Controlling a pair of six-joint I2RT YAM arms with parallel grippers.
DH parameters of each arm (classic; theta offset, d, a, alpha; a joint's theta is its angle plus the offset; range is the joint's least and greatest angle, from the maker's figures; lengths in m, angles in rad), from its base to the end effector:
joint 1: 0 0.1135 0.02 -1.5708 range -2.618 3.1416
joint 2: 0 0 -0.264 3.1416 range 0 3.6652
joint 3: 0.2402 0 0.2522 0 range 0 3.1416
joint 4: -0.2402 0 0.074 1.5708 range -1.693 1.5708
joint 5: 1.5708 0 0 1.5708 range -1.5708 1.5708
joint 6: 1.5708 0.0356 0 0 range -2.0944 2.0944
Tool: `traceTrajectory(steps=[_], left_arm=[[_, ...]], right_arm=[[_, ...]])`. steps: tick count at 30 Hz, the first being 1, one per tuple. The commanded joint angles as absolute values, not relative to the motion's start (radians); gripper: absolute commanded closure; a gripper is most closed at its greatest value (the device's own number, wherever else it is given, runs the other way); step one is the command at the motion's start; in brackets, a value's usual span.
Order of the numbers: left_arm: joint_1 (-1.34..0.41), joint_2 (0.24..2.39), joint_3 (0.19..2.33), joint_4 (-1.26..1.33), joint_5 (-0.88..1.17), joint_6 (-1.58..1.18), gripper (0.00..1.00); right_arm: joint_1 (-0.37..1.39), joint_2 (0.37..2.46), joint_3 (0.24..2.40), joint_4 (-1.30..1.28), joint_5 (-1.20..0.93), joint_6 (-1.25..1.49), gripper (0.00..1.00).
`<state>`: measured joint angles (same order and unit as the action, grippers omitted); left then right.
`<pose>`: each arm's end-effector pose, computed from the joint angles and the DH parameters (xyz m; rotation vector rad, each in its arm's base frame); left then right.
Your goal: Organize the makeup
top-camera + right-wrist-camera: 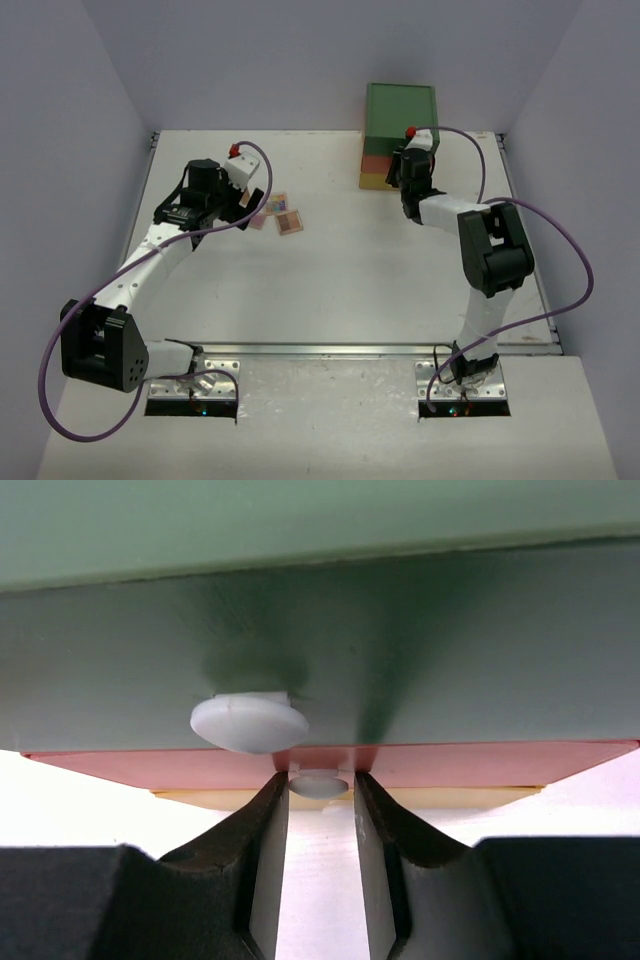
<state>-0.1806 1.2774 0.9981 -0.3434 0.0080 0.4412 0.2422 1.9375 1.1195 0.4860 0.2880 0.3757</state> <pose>0.2800 -0.0514 0.2924 0.6764 2.0901 0.1377 0.4181 0.0929 0.1870 0.3196 1.8641 0.1480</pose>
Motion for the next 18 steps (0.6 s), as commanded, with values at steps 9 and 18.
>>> traceTrajectory(steps=[9,18], left_arm=[[-0.167,1.271,1.002,-0.330,0.017,0.453,0.00],[-0.166,1.281,1.004,-0.319,0.027,0.445,0.00]], right_arm=[[0.228,1.935,1.162,0.550,0.312,0.359,1.00],[0.229,1.802,1.004,0.527,0.265,0.390,1.00]])
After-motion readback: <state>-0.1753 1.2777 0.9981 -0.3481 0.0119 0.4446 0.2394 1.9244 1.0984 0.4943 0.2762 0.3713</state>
